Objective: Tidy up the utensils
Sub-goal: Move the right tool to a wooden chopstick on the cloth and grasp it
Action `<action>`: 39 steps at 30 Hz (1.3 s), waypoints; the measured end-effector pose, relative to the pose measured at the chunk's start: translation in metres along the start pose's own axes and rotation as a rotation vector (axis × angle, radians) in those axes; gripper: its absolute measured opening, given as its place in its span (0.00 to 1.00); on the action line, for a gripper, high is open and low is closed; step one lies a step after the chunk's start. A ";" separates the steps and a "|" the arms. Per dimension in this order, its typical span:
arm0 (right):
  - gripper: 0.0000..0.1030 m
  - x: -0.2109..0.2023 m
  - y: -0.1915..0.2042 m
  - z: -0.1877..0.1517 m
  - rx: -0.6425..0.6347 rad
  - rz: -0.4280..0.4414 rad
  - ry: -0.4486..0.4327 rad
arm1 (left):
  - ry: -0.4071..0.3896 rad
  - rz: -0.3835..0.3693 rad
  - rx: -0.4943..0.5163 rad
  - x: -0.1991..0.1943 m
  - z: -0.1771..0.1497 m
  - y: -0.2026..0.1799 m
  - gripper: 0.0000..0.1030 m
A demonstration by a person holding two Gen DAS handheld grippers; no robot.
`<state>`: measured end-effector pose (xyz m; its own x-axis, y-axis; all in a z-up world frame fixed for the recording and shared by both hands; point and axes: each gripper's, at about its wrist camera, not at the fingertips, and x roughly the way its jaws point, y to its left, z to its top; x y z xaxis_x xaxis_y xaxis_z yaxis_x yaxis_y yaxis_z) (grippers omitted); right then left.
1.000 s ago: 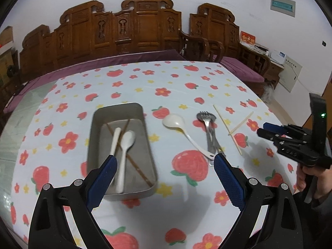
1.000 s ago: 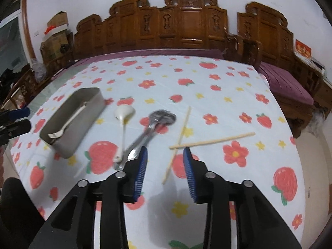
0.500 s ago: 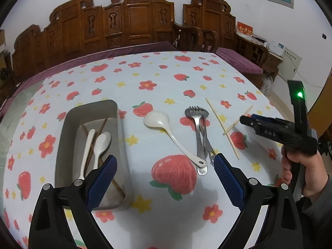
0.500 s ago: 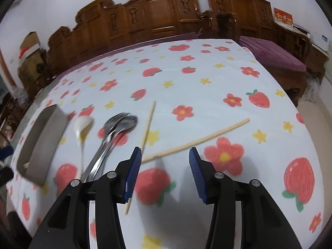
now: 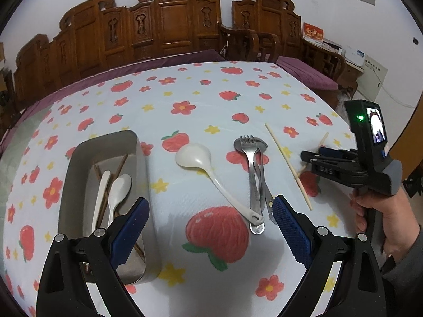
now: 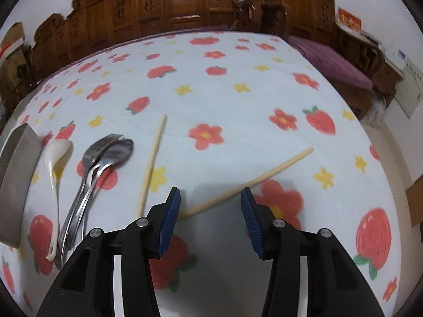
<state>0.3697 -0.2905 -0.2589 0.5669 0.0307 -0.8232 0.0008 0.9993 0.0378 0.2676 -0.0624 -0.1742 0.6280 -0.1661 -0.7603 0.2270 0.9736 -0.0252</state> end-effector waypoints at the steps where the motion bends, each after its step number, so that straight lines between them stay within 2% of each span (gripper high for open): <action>1: 0.41 -0.002 -0.004 -0.001 0.004 -0.005 0.003 | 0.001 0.000 -0.002 0.000 0.000 -0.001 0.88; 3: 0.30 -0.004 -0.011 -0.004 0.011 -0.017 0.008 | 0.001 -0.004 -0.001 0.001 0.000 -0.002 0.88; 10: 0.13 -0.011 -0.030 -0.010 0.047 0.003 0.008 | 0.014 -0.003 -0.008 0.013 0.000 -0.008 0.88; 11: 0.00 -0.012 -0.031 -0.010 0.046 -0.001 0.004 | 0.017 -0.003 -0.009 0.015 0.000 -0.009 0.88; 16: 0.00 -0.013 -0.040 -0.010 0.057 -0.016 0.007 | 0.027 -0.007 -0.006 0.023 -0.001 -0.015 0.88; 22: 0.03 -0.016 -0.042 -0.005 0.098 0.015 -0.017 | 0.026 -0.010 -0.009 0.025 -0.001 -0.018 0.88; 23: 0.11 -0.018 -0.041 -0.004 0.098 0.013 -0.027 | 0.025 -0.008 -0.007 0.024 -0.001 -0.018 0.88; 24: 0.24 -0.017 -0.039 -0.004 0.097 0.012 -0.029 | 0.025 -0.007 -0.007 0.024 -0.001 -0.018 0.88; 26: 0.36 -0.013 -0.037 -0.003 0.095 -0.003 -0.021 | 0.024 -0.008 -0.009 0.025 -0.001 -0.017 0.88; 31: 0.35 0.000 -0.027 -0.001 0.050 -0.093 -0.006 | 0.022 -0.012 -0.014 0.023 -0.001 -0.016 0.88; 33: 0.20 0.001 -0.025 0.000 0.051 -0.090 -0.005 | 0.023 -0.013 -0.016 0.023 -0.001 -0.015 0.88; 35: 0.17 0.000 -0.021 0.000 0.041 -0.100 -0.005 | 0.023 -0.013 -0.016 0.023 -0.002 -0.016 0.88; 39: 0.07 -0.004 -0.022 -0.002 0.052 -0.009 0.006 | 0.023 -0.013 -0.015 0.023 -0.002 -0.016 0.88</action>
<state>0.3662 -0.3127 -0.2575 0.5619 0.0221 -0.8269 0.0489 0.9970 0.0599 0.2772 -0.0812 -0.1922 0.6075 -0.1757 -0.7746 0.2240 0.9736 -0.0452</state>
